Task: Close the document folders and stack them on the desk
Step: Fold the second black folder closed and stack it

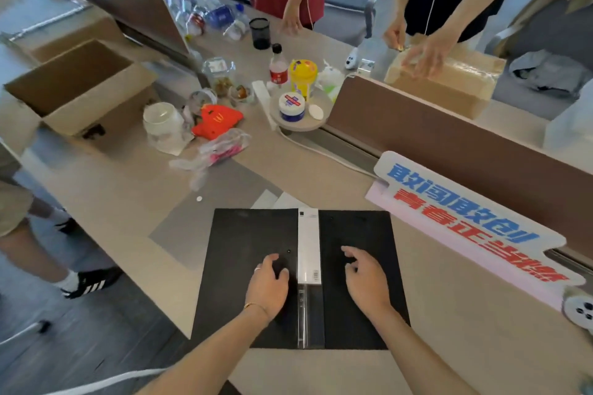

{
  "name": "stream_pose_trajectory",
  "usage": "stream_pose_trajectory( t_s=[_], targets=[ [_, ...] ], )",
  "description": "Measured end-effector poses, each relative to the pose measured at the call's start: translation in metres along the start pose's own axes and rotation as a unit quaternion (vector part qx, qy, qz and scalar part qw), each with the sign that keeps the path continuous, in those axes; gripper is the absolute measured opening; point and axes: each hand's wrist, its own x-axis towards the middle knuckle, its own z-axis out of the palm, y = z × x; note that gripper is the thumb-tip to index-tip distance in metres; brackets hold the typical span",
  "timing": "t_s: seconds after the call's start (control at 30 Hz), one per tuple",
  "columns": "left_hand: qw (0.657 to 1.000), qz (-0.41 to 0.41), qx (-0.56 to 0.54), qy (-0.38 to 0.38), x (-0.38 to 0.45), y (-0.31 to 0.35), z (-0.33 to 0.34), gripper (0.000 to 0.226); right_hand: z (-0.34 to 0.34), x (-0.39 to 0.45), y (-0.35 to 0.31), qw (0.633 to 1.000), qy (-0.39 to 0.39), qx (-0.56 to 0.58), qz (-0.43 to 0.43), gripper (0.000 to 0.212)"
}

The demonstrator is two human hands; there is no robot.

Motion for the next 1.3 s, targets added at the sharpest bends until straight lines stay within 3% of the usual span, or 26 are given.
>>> stream_pose_trajectory(
  t_s=[0.07,0.2,0.3,0.47,0.67,0.83,1.03,1.23,1.3],
  targets=[
    [1.000,-0.017,0.014,-0.014,0.006,-0.009,-0.006,0.051,0.012,0.027,-0.019,0.999,-0.042,-0.018,-0.005,0.036],
    [0.999,-0.036,0.016,-0.033,0.018,-0.021,-0.012,0.049,0.031,0.084,-0.059,0.990,-0.094,-0.093,-0.041,0.046],
    [0.998,-0.034,0.017,-0.039,0.025,-0.022,-0.014,0.049,0.040,0.115,-0.080,0.986,-0.105,-0.121,-0.054,0.050],
    [0.998,-0.038,0.012,-0.050,0.031,-0.024,-0.019,0.049,0.049,0.142,-0.087,0.978,-0.118,-0.169,-0.028,0.036],
    [0.998,-0.037,0.012,-0.054,0.028,-0.023,-0.022,0.051,0.051,0.152,-0.091,0.977,-0.116,-0.176,-0.036,0.034],
    [0.998,-0.020,0.012,-0.051,0.020,-0.019,-0.016,0.052,0.037,0.147,-0.102,0.981,-0.070,-0.171,-0.051,0.016],
    [1.000,-0.007,-0.007,-0.027,0.005,-0.010,-0.009,0.053,0.015,0.130,-0.107,0.980,-0.043,-0.171,-0.090,0.020],
    [1.000,-0.019,-0.016,-0.017,-0.001,-0.008,0.004,0.053,0.000,0.116,-0.105,0.990,-0.117,-0.055,-0.064,0.010],
    [1.000,-0.015,-0.020,-0.005,-0.005,-0.003,0.005,0.054,-0.007,0.109,-0.109,0.991,-0.114,-0.017,-0.074,0.018]
  ],
)
